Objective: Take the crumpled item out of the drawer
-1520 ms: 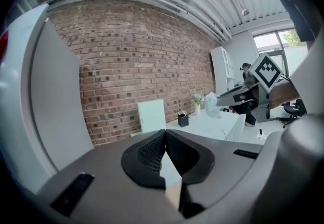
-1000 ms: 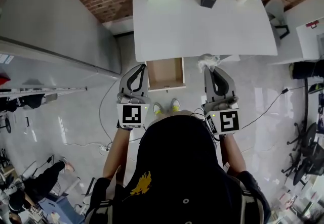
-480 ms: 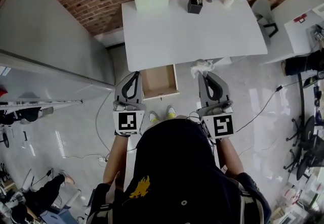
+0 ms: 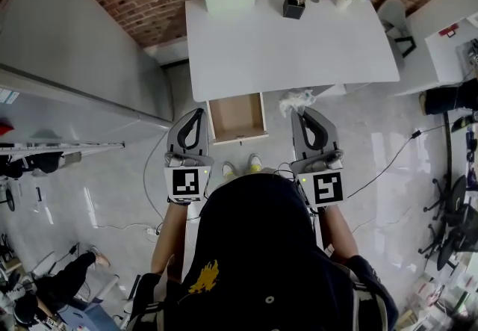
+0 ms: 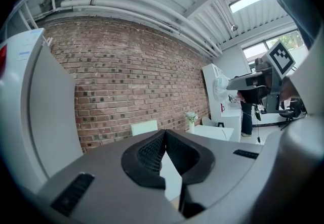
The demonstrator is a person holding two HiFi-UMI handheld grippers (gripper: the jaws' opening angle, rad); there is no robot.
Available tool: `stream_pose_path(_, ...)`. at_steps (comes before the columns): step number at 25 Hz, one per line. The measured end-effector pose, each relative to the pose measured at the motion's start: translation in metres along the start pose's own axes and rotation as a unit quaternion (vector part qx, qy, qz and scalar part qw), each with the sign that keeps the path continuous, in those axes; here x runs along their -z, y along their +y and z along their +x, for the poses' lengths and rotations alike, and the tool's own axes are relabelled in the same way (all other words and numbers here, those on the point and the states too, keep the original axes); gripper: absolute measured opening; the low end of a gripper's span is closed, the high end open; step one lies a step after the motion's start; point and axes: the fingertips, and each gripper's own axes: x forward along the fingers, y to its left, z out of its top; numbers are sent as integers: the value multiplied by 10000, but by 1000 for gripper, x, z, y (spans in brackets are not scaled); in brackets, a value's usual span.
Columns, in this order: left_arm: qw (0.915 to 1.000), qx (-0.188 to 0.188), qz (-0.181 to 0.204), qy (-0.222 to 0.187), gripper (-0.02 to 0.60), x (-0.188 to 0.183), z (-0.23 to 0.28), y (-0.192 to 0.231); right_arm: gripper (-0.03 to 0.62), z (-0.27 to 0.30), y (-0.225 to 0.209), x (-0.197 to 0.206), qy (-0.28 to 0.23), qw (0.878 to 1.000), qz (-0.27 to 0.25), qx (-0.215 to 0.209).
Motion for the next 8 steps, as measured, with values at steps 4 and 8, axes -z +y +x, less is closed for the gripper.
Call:
stream_pose_path(4, 10000, 31, 2, 46, 17, 2, -4, -3, 28, 1, 4, -5, -90, 9999, 82, 9)
stream_pose_path(8, 10000, -62, -27, 59, 17, 7, -9, -1, 28, 4, 8, 2, -58, 9999, 30, -99)
